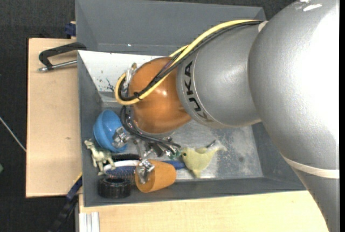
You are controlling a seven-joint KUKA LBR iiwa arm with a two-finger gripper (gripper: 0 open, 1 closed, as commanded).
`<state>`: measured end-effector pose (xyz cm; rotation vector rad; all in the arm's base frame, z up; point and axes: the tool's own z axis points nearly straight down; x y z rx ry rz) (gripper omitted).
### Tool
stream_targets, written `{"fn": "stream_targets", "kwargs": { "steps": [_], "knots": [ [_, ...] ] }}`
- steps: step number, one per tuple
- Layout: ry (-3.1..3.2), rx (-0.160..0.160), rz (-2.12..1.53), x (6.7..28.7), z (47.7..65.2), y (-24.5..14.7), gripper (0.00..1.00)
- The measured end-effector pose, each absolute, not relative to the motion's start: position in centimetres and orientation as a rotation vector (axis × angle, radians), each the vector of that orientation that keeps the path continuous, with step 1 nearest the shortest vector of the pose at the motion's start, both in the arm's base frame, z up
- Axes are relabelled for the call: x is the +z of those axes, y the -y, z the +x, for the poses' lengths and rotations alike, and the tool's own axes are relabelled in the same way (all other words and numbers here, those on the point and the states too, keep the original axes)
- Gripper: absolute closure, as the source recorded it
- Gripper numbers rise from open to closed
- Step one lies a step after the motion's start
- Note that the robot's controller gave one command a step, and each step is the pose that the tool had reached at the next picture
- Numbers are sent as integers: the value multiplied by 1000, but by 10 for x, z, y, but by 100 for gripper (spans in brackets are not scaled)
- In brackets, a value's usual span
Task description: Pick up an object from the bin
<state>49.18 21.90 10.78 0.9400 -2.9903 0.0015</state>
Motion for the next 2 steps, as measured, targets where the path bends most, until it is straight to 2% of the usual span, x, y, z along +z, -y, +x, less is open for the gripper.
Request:
{"fn": "stream_targets", "kwargs": {
  "steps": [1,2],
  "knots": [
    [3031,5,919,78,502,-221,0],
    [3041,-2,920,80,503,-223,100]
  ]
}}
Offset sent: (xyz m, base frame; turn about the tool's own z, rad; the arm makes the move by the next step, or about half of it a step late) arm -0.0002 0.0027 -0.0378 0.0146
